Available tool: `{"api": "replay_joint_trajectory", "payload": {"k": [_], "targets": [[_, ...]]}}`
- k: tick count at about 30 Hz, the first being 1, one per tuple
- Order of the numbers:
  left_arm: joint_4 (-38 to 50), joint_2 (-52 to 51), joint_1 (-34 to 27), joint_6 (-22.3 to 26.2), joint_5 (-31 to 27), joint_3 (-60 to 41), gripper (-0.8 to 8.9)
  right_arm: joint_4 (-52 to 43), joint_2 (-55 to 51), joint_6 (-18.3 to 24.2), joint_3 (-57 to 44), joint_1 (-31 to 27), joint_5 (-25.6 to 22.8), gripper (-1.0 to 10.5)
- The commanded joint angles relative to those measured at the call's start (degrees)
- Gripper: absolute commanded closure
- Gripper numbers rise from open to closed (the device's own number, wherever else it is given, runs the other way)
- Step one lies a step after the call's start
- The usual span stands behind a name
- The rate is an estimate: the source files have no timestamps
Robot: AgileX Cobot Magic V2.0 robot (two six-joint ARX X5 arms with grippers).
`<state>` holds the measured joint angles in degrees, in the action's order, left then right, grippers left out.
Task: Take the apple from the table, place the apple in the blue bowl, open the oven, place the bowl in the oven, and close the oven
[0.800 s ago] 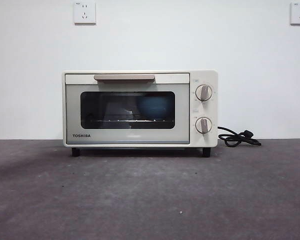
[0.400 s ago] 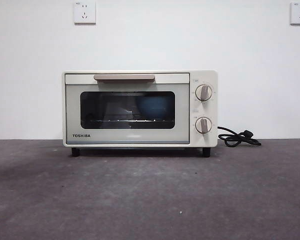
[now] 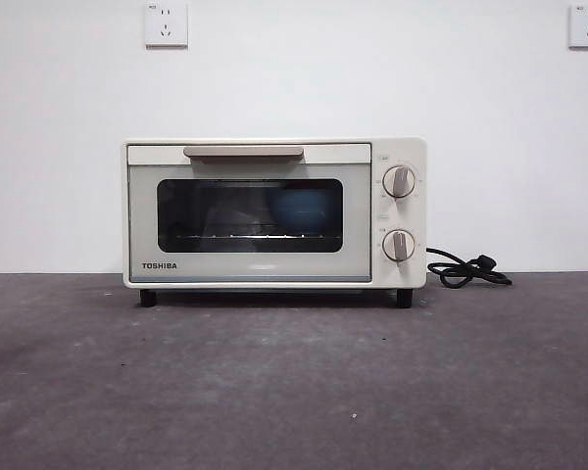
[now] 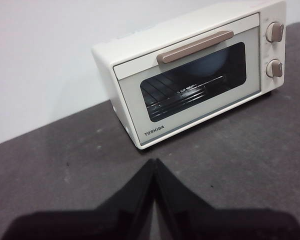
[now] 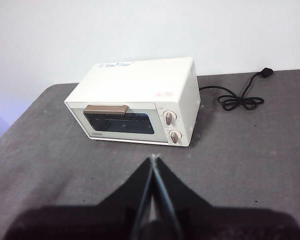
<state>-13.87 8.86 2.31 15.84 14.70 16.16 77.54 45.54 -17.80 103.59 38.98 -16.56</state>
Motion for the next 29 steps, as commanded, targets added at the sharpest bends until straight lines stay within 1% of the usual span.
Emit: {"api": "replay_joint_trajectory", "payload": {"k": [1, 5, 7, 8, 12, 16, 29], "targets": [[0.6, -3.8, -0.1, -3.3, -3.0, -4.6, 8.16, 1.3, 0.0, -0.2, -0.4, 0.1, -0.3, 9.5], [0.7, -8.4, -0.1, -10.7, -12.5, -9.7, 8.16, 1.3, 0.0, -0.2, -0.3, 0.1, -0.2, 9.5], [1.1, -8.6, -0.1, -13.0, -15.0, -11.1, 8.16, 1.3, 0.0, -0.2, -0.4, 0.1, -0.2, 9.5], [1.1, -8.6, -0.1, -13.3, -16.0, -11.7, 8.16, 1.3, 0.1, -0.2, -0.3, 0.1, -0.2, 9.5], [1.1, -8.6, -0.1, -13.6, -16.0, -13.9, 8.16, 1.3, 0.1, -0.2, -0.4, 0.1, -0.5, 9.5], [4.5, -8.6, -0.4, -16.3, -15.8, -15.7, 8.16, 1.3, 0.1, -0.2, -0.3, 0.1, -1.0, 9.5], [4.4, -8.0, -0.4, -16.3, -15.8, -15.7, 8.16, 1.3, 0.1, -0.2, -0.3, 0.1, -1.0, 9.5]]}}
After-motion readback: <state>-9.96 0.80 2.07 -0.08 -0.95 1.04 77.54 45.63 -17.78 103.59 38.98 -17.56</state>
